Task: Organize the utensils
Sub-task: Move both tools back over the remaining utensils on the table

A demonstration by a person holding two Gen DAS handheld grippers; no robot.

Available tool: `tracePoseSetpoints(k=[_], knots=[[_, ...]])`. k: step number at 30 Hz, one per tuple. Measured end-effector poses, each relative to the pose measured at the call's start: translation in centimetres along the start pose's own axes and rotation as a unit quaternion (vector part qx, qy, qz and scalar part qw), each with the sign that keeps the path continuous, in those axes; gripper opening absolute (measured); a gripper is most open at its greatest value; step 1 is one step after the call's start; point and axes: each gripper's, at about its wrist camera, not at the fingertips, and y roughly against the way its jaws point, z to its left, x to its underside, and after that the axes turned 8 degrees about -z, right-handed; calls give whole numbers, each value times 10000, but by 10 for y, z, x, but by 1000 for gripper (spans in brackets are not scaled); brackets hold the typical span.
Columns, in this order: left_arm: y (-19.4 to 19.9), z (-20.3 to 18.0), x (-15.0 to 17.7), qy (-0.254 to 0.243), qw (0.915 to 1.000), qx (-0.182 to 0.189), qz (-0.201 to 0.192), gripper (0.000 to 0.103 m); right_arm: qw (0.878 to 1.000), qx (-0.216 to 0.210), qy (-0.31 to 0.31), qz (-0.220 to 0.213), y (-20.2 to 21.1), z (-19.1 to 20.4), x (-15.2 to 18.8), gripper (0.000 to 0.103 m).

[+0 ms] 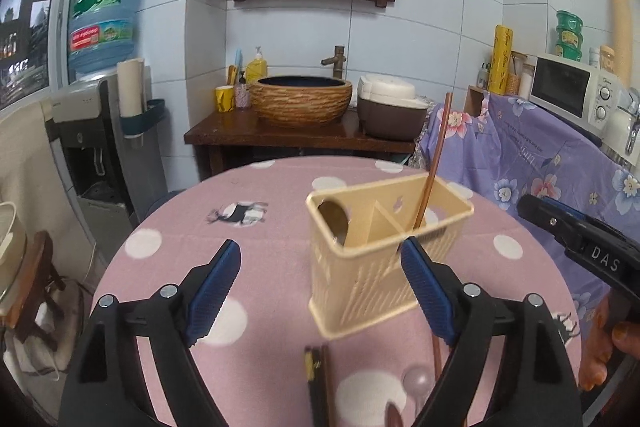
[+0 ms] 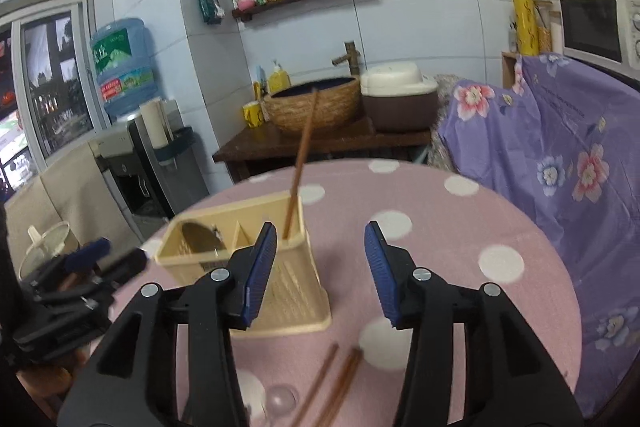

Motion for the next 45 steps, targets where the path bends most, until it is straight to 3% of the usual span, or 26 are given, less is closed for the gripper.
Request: tracePoseSetpoints(k=[8, 15, 29, 45], knots=[[21, 24, 54, -28, 9974, -395, 603, 81, 9964, 375, 122, 754, 20, -11, 71, 47], [23, 39, 97, 346, 9918, -371, 1173, 65, 9911, 577, 237, 1179, 30, -8, 116, 47], [24, 37, 135, 407, 9849, -249, 1665, 54, 9841, 617, 292, 1642, 31, 9, 155, 48], [14, 21, 144, 177, 9832, -190, 1808, 48, 9788, 616, 582, 1867, 22, 25, 165, 48]])
